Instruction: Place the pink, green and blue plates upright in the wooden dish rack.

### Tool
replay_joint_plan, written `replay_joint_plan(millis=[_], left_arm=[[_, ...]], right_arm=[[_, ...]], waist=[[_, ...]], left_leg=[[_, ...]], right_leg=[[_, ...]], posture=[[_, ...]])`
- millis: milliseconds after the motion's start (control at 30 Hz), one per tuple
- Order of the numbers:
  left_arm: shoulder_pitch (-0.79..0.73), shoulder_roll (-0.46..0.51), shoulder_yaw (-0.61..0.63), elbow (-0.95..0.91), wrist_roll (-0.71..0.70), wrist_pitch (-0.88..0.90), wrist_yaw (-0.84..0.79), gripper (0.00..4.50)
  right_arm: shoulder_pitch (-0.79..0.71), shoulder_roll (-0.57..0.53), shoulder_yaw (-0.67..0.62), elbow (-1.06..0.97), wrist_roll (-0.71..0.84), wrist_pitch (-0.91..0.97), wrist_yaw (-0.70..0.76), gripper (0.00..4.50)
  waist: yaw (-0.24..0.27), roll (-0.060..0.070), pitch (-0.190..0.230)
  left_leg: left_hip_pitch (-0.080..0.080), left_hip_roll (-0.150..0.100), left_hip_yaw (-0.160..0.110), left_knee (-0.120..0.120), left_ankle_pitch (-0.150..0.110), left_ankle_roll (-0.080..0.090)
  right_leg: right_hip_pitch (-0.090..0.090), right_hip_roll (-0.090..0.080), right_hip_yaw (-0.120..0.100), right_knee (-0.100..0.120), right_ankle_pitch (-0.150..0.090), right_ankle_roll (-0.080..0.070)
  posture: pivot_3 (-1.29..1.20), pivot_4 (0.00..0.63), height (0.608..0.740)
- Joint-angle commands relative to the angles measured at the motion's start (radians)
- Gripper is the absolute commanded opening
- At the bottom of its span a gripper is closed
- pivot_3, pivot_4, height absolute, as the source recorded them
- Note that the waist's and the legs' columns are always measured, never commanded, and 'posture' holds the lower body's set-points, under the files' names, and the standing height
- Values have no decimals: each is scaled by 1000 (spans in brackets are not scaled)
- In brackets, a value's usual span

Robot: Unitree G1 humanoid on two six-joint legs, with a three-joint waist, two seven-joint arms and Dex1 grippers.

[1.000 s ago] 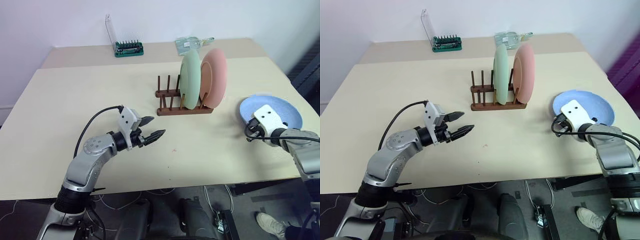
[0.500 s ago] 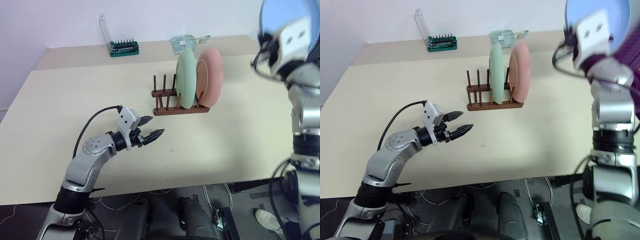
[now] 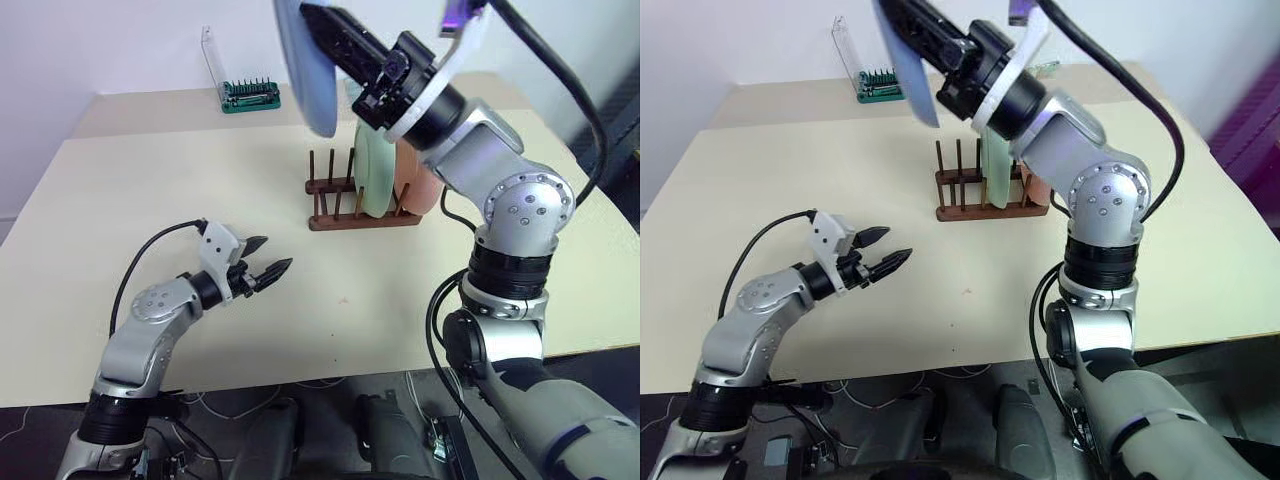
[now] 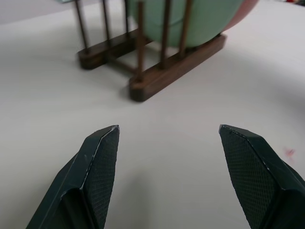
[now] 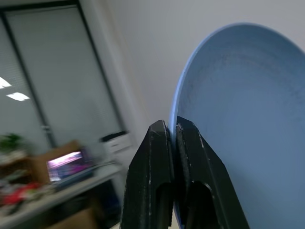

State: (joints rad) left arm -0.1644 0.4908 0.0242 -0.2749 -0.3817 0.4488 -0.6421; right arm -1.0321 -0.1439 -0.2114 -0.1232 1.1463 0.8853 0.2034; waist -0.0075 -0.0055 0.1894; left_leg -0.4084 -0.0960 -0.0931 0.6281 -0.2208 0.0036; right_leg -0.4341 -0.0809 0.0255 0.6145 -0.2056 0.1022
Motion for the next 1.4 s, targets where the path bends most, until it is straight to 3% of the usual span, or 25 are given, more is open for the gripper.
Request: replay_joint_plan(millis=[33, 533, 633, 767, 800, 900, 1000, 1067, 1200, 1300, 1400], left_arm=[[6, 6, 24, -42, -7, -14, 1, 3448], [18, -1, 18, -67, -13, 2, 18, 3448], [15, -2, 17, -68, -12, 4, 21, 3448], [18, -2, 19, -73, -14, 6, 22, 3448], [21, -3, 18, -76, -15, 6, 22, 3448], [25, -5, 15, -83, -16, 10, 24, 3448], [31, -8, 13, -91, -17, 13, 29, 3448], [38, -8, 15, -94, -16, 11, 32, 3448], [48, -2, 33, -82, -7, 4, 42, 3448], [75, 18, 74, -48, 1, -16, 41, 3448], [100, 38, 101, -14, 16, -35, 40, 3448]], right_arm=[[-37, 25, -61, 102, 51, 21, -144, 27], [-39, 58, -98, 344, -14, 48, -276, 27], [-44, 58, -91, 346, -43, 35, -266, 985], [-43, 7, 11, 269, -175, -18, -140, 2951], [-40, -39, 79, 230, -255, -62, -74, 3437], [-29, -146, 212, 152, -426, -169, 81, 3437], [7, -257, 251, 67, -537, -300, 225, 3437], [69, -340, 210, 0, -553, -381, 336, 3437], [239, -498, 36, -39, -450, -359, 504, 3437], [538, -687, -110, -55, -469, -343, 657, 3437], [716, -748, -173, -62, -468, -349, 720, 3437]], waist=[[-1, 0, 0], [-10, 0, 0], [-9, 0, 0], [-10, 0, 0], [-11, 0, 0], [-9, 0, 0], [-8, 0, 0], [-2, 0, 0], [1, -1, 0], [18, -3, -1], [13, 1, 0]], left_leg=[[0, 0, 0, 0, 0, 0], [0, 2, 5, -3, 0, 0], [0, 2, 5, -3, 0, 0], [0, 2, 5, -3, 0, 0], [0, 2, 6, -3, 0, 0], [-1, 2, 6, -2, 0, 0], [-1, 2, 6, -2, 0, 0], [-1, 2, 6, -2, 0, 0], [-1, 2, 5, 1, -1, 1], [-1, 2, 5, 1, -1, 2], [0, 3, 8, 0, -2, 3]], right_leg=[[0, 0, 0, 0, 0, -1], [-5, 1, 1, 2, 1, -1], [-4, 1, 1, 2, 1, -1], [-5, 2, 1, 2, 1, 0], [-5, 2, 0, 2, 1, 0], [-5, 3, 0, 2, 1, 0], [-5, 3, 0, 2, 1, 0], [-4, 2, -1, 1, 1, 0], [0, 1, -2, -2, 1, 0], [1, 0, -2, -4, 1, 0], [0, 0, 0, -4, -1, -3]], posture=[[0, 150, 740], [0, 150, 740], [0, 150, 740], [0, 150, 740], [0, 150, 740], [0, 150, 740], [0, 150, 740], [0, 150, 740], [0, 150, 740], [0, 150, 740], [0, 150, 740]])
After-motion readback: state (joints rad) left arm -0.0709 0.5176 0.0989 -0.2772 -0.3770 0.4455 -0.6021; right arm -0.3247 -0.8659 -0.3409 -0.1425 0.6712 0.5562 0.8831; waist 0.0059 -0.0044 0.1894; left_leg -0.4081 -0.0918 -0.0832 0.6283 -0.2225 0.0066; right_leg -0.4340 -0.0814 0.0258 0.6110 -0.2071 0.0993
